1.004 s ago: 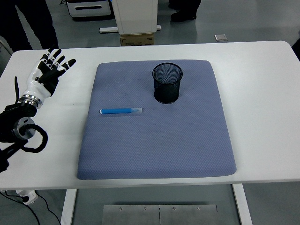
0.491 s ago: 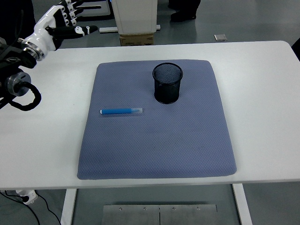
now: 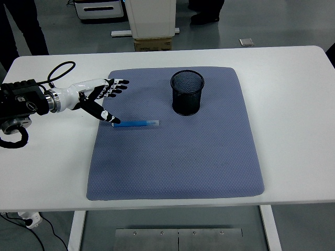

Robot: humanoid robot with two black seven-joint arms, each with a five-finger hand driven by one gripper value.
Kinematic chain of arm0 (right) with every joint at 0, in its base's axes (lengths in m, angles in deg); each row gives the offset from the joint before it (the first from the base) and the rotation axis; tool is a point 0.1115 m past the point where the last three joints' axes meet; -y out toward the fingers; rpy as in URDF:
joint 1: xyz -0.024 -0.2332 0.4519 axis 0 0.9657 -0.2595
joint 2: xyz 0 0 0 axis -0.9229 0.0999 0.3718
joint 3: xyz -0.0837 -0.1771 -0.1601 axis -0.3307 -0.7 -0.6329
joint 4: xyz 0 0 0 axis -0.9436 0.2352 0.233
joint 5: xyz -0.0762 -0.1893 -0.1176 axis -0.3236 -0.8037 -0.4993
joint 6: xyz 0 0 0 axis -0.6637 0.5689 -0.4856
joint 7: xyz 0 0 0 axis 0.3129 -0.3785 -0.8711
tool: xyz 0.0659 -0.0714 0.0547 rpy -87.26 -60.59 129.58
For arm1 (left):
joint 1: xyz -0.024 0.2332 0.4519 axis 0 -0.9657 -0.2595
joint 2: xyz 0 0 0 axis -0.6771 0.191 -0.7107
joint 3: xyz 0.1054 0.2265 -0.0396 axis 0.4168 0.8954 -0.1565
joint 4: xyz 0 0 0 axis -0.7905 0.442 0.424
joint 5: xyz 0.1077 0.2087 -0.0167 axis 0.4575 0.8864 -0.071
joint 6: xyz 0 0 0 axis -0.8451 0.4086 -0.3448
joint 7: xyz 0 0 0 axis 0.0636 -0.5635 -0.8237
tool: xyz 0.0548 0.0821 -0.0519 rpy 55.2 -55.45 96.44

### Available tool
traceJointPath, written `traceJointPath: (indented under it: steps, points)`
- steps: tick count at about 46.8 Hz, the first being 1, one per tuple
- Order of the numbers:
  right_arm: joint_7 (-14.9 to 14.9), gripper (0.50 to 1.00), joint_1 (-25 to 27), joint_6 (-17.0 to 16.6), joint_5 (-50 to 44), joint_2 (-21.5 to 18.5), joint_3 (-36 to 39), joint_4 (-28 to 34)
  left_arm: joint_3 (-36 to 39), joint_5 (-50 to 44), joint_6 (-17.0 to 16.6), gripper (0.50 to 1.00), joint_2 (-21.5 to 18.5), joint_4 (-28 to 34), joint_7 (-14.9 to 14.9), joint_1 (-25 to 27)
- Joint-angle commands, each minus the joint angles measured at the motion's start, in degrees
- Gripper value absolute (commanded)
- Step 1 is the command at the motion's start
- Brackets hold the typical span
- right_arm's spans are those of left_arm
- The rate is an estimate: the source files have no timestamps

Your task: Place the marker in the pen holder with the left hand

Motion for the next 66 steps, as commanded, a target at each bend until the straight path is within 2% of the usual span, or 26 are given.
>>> traceJointPath:
  steps: [1, 5, 10, 14, 15, 18, 26, 34, 42, 46, 54, 66]
  points:
    - [-0.01, 1.000, 0.01, 0.00, 0.00, 0.00, 0.00, 0.01, -0.07, -0.57, -0.03, 1.000, 0.08, -0.13, 0.05, 0.01]
    - [-0.01, 1.000, 0.01, 0.00, 0.00, 0.00, 0.00, 0.01, -0.07, -0.57, -0.21, 1.000, 0.52, -0.48, 0.05, -0.25]
    - [-0.01, 1.000, 0.01, 0.00, 0.00, 0.00, 0.00, 0.01, 0.10, 0.40, -1.00, 1.000, 4.56, -1.01, -0.48, -0.17]
    - [-0.01, 1.000, 0.01, 0.00, 0.00, 0.00, 0.00, 0.01, 1.07, 1.01, -1.97, 1.000, 5.62, -1.71, -1.27, 0.10]
    - [-0.01, 1.000, 0.01, 0.00, 0.00, 0.00, 0.00, 0.01, 2.64, 2.49, -2.23, 1.000, 6.40, -1.89, -2.75, 0.71]
    - [-0.01, 1.000, 0.01, -0.09, 0.00, 0.00, 0.00, 0.01, 3.18, 5.21, -2.67, 1.000, 6.94, -1.80, -3.99, 2.46]
    - [-0.01, 1.000, 0.01, 0.00, 0.00, 0.00, 0.00, 0.01, 6.07, 7.60, -2.50, 1.000, 7.55, -1.71, -4.43, 5.37]
    - [-0.01, 1.000, 0.01, 0.00, 0.00, 0.00, 0.00, 0.01, 12.58, 7.61, -2.93, 1.000, 12.03, -1.80, -4.43, 8.62]
    - [-0.01, 1.000, 0.01, 0.00, 0.00, 0.00, 0.00, 0.01, 13.73, 7.69, -6.89, 1.000, 14.32, -1.80, -4.43, 8.80]
    - [-0.01, 1.000, 0.01, 0.00, 0.00, 0.00, 0.00, 0.01, 13.99, 7.69, -7.68, 1.000, 15.46, -1.71, -4.43, 8.71]
    - [-0.01, 1.000, 0.01, 0.00, 0.00, 0.00, 0.00, 0.01, 14.08, 7.61, -9.26, 1.000, 15.90, -1.71, -6.63, 8.71]
    - [-0.01, 1.000, 0.01, 0.00, 0.00, 0.00, 0.00, 0.01, 14.17, 7.96, -9.44, 1.000, 16.08, -1.54, -6.28, 8.80]
